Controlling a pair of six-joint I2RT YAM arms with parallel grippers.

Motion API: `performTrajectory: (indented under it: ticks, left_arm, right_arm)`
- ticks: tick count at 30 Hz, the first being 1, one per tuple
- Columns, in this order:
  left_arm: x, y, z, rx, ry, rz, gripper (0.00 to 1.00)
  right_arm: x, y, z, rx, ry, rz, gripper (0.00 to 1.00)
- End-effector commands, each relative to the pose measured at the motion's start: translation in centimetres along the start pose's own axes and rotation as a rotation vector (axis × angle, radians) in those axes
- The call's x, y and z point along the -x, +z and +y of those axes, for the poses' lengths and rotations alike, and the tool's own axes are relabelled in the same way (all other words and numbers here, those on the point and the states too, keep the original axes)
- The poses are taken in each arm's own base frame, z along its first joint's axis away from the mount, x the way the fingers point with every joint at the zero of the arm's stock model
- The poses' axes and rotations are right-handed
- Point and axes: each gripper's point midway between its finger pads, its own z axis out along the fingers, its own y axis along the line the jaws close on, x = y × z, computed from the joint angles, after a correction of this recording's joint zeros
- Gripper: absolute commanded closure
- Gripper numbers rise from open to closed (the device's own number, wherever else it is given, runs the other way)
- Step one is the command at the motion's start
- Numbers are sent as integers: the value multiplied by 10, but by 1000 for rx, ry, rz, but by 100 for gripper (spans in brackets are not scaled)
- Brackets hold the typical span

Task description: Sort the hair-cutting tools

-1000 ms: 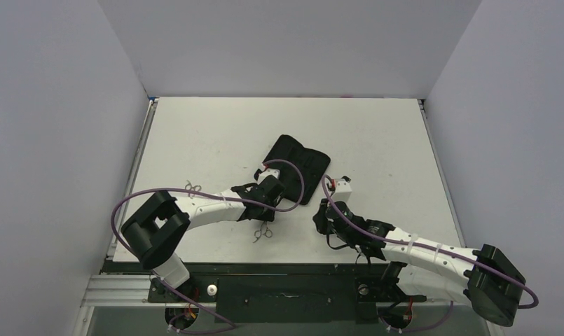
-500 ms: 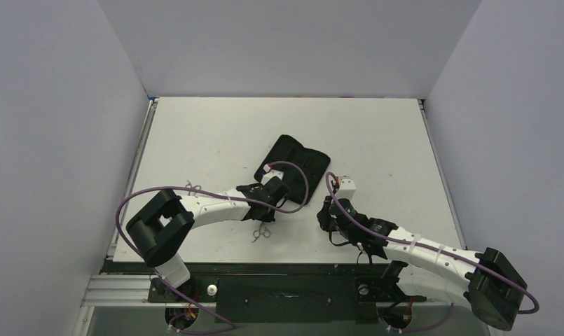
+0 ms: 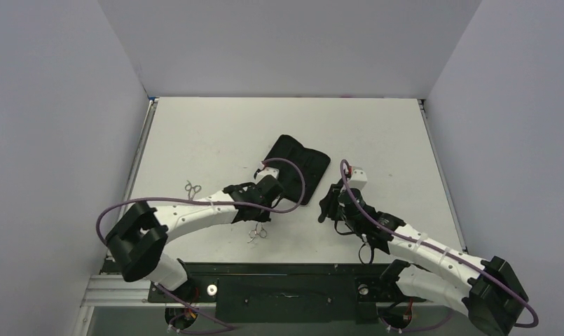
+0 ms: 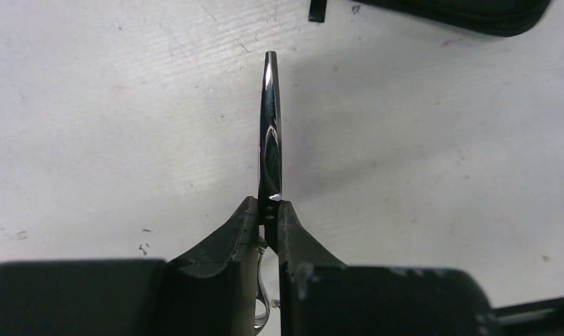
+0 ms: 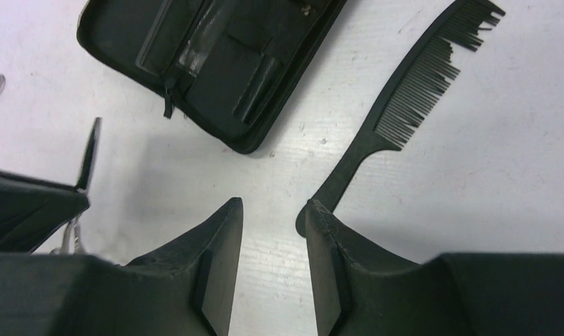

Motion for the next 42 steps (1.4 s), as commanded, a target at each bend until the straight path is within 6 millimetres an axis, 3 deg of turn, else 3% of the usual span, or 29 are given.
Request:
performTrajectory:
  ticks: [1, 8, 15, 21, 34, 39, 42]
  left_arm:
    - [25, -43, 0, -67, -45, -101, 100]
    - [38, -65, -11, -169, -14, -141, 100]
    - [45, -64, -19, -183, -10, -139, 100]
    - [44, -68, -18, -213, -33, -170, 100]
    - [41, -73, -19, -245, -41, -181, 100]
    - [38, -72, -19, -251, -34, -173, 100]
    - [38, -73, -19, -251, -30, -174, 100]
  right_arm:
    - [35, 11, 16, 34, 90, -59, 64]
    - [41, 58, 11, 49, 244, 5, 65]
    - [52, 97, 19, 84, 312, 38, 66]
    - [45, 121, 13, 37, 311, 91, 68]
    - [22, 134, -14, -108, 239, 185, 76]
    - [13, 137, -16, -113, 222, 215, 100]
    - [8, 135, -13, -96, 210, 232, 100]
